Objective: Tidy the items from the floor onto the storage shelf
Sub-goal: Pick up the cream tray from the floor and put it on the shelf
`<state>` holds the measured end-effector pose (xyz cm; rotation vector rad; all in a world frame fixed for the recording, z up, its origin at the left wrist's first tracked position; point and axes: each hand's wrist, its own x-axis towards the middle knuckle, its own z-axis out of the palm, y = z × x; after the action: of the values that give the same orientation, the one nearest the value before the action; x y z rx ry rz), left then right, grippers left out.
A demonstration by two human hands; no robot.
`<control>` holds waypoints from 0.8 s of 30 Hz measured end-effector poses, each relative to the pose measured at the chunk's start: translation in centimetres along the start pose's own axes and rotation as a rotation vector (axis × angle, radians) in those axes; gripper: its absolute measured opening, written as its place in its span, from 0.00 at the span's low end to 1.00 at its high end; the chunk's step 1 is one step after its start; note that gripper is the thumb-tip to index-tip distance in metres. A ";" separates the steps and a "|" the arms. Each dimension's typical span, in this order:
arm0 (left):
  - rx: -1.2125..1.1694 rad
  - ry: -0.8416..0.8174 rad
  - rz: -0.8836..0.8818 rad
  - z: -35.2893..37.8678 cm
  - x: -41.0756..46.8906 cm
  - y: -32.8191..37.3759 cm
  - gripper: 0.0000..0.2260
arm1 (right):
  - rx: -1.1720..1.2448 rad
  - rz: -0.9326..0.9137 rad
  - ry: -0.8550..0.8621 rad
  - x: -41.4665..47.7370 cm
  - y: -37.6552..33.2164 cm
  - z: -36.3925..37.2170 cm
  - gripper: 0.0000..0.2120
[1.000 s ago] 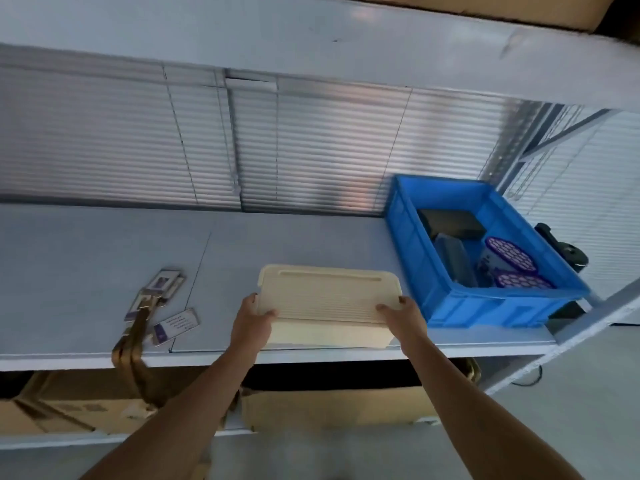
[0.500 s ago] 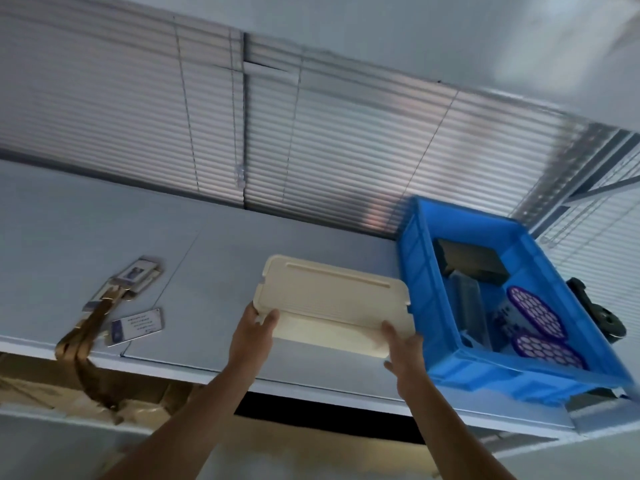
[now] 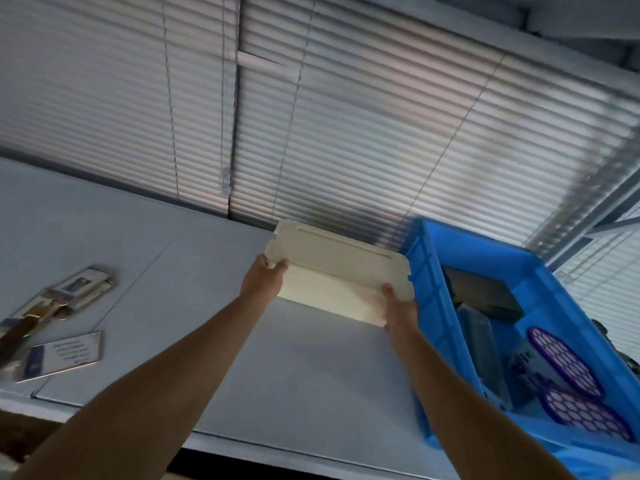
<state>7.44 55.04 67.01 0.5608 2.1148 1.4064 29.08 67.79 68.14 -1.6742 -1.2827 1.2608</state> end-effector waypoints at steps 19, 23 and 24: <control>-0.037 0.015 0.001 3.2 7.6 2.8 0.25 | 0.014 -0.048 -0.093 8.3 -2.3 3.2 0.34; -0.081 0.041 -0.061 0.8 3.6 1.1 0.21 | -0.019 0.009 -0.135 3.7 -1.2 1.7 0.20; -0.126 0.036 -0.084 -0.2 1.9 0.4 0.18 | -0.027 0.014 -0.184 2.1 -0.8 1.4 0.13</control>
<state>5.88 56.14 67.04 0.3957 2.0361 1.4993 27.56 69.99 67.81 -1.6179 -1.4029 1.4387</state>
